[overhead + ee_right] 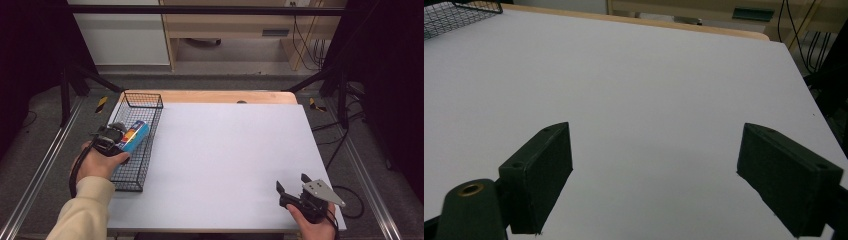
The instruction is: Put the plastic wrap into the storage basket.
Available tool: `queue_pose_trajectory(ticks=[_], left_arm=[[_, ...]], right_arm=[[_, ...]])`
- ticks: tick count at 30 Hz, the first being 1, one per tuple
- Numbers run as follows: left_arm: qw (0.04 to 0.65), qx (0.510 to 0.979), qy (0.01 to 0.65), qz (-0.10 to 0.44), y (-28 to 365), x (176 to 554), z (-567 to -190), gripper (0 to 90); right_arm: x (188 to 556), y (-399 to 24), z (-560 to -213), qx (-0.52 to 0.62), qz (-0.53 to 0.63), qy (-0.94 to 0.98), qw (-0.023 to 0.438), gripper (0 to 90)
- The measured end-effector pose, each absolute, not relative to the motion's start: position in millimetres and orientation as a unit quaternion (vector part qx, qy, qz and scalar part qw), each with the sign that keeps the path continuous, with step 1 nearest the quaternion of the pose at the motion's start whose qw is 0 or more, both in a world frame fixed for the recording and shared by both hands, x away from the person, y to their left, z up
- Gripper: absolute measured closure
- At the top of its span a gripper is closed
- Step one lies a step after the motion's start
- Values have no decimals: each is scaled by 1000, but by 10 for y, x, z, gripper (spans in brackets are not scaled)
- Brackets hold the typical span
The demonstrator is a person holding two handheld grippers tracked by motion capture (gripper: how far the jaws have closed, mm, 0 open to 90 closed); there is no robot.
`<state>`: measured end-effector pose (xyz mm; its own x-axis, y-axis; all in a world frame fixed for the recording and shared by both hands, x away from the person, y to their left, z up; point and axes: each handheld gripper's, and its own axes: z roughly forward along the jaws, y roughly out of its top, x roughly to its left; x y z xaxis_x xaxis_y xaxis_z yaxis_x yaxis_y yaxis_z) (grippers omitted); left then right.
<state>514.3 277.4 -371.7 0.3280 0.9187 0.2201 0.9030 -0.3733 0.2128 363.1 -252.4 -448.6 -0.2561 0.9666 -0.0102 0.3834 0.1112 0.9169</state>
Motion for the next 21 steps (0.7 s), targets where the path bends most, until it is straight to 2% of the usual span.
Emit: queue_pose_trajectory(ticks=[21], left_arm=[[13, 820, 553, 144, 2721, 5175, -3738, 320]], right_arm=[[3633, -2524, -4488, 507, 433, 666, 335, 146]])
